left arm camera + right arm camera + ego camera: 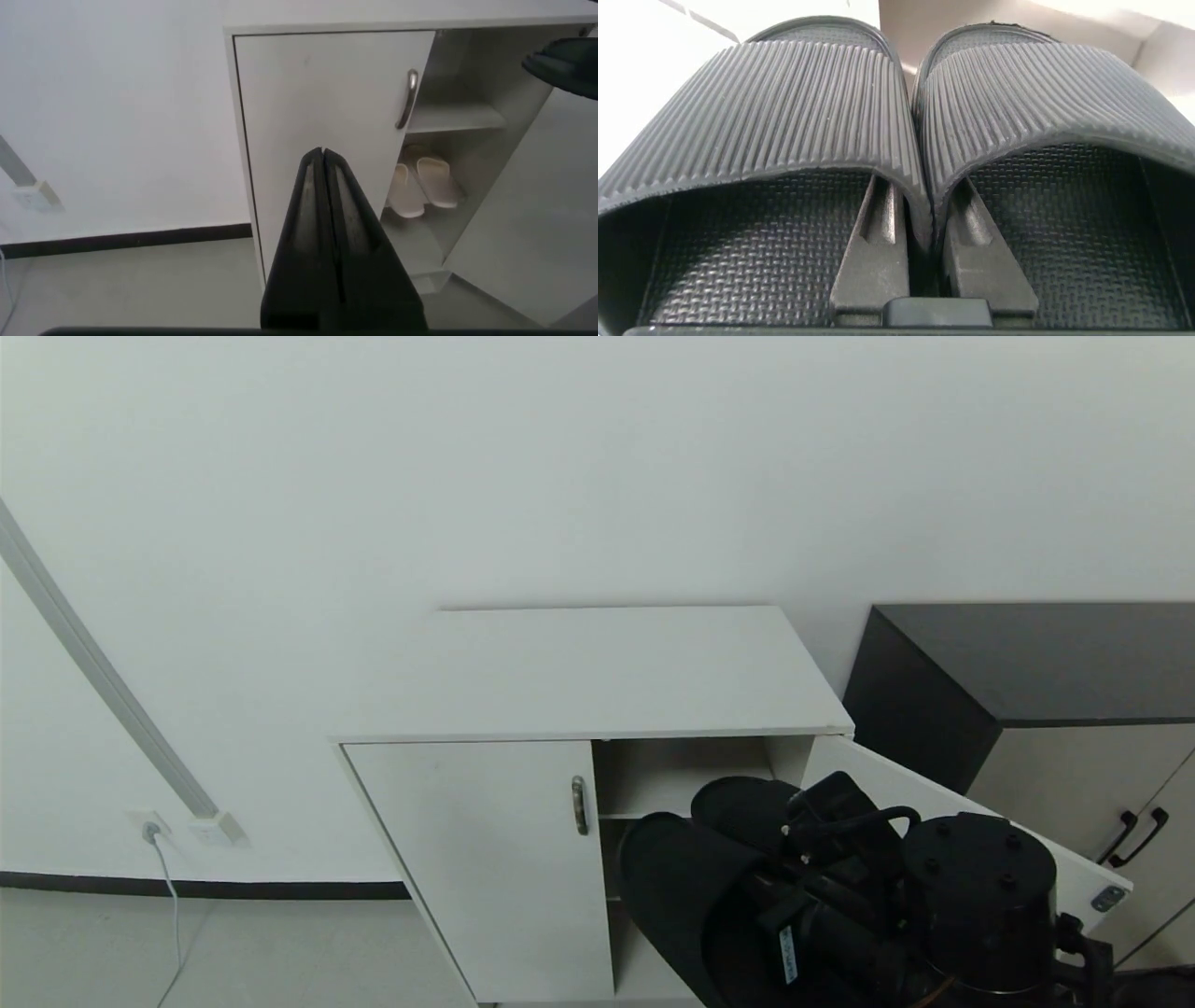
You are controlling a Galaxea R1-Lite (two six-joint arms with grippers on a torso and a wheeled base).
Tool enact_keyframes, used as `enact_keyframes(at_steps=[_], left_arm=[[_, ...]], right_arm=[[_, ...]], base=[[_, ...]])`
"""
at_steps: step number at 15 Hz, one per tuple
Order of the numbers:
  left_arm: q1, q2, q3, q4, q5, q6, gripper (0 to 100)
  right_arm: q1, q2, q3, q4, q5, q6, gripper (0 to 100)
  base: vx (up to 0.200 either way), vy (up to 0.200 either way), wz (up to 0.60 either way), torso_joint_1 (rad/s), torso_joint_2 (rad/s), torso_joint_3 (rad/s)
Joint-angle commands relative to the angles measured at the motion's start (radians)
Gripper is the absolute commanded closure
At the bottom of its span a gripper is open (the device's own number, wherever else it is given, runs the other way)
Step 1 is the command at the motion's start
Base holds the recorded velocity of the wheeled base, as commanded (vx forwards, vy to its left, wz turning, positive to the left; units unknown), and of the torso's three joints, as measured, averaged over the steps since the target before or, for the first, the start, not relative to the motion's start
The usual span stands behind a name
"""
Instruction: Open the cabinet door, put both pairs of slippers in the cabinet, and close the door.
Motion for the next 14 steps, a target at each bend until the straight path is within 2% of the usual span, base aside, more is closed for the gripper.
enact_keyframes(at_steps=[1,14], left_arm=[[0.0,0.001,0.0,0.0,0.0,0.0,100],[0.0,0.001,0.0,0.0,0.0,0.0,100]], right_arm=[[0.001,0.004,0.003,0.0,0.0,0.0,100],[-0.001,0.015,0.003,-0.002,0.001,-0.008,100]], base=[[0.0,0.0,0.0,-0.232,0.56,0.32],[0.0,0.0,0.0,-0.196,0.52,0.318]])
